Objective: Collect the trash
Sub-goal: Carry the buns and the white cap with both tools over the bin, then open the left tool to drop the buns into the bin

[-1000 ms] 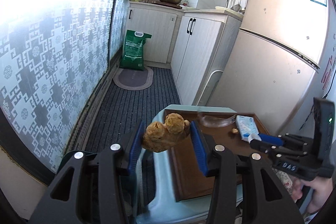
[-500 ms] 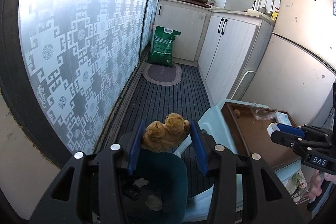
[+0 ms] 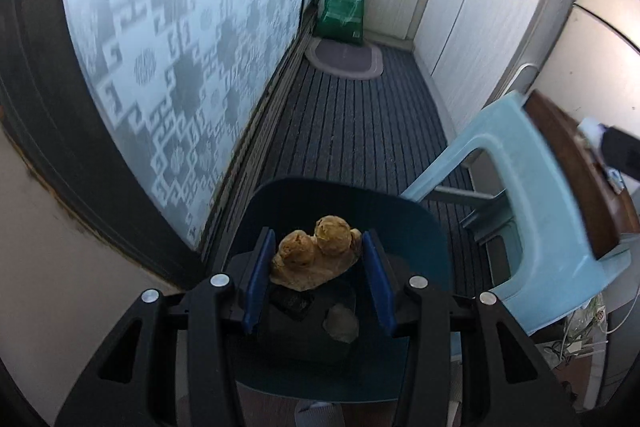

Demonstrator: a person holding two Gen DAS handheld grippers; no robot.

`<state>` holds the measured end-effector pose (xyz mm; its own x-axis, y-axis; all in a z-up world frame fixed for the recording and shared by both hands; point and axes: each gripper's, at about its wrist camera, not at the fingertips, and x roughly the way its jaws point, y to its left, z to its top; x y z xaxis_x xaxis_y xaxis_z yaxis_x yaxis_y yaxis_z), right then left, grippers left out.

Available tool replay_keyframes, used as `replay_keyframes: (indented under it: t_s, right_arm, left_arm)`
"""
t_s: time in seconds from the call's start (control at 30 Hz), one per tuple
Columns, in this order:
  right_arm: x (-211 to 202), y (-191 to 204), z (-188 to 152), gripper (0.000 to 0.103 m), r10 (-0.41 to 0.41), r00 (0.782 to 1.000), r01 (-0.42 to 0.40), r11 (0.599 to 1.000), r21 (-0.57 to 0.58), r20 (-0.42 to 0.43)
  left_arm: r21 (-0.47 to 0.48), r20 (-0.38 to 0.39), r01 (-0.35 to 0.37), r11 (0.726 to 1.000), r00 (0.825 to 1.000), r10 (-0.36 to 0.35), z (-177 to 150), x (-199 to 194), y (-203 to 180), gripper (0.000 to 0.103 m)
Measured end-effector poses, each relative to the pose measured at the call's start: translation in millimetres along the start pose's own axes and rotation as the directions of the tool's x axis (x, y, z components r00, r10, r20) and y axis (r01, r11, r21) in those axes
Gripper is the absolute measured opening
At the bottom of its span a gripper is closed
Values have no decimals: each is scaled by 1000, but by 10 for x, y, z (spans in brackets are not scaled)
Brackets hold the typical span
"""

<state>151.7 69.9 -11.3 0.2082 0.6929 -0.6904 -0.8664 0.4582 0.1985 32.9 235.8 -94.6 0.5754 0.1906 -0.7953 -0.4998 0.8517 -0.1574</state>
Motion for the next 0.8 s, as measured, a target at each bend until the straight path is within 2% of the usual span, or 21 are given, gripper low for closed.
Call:
replay_keyframes:
  t_s: [0.07,0.17,0.33,0.43,0.57,0.8]
  right_arm:
    - [94,138,-9,31,-18,1000,17,999,-37,-18]
    - [256,253,-42,30,-2,998,-1,999,-47,-58]
    - [569,348,-142,30,5,992,-12,998,-56,-130]
    - [737,355,-236,30,4,986,-12,999,-51,-168]
    - [789,315,-260,31,9,984,-15,999,-35,-179]
    - [773,239,-225,31,21,985,-23,1000,-9,-171]
  left_arm:
    - [-16,-36,8,1000,999,-9,-30,109,60,48]
    - [-41,-107,23,999,994,-28,-104,311,115,48]
    - [-35,-183,-9,999,983,3,-206,506,123,48]
    - [-46,-235,-7,999,972,-4,-255,628,143,48]
    - [-47,-301,-4,999,953,-10,-332,805,125,48]
    - [-28,-379,-47,998,925,33,-426,1029,146,48]
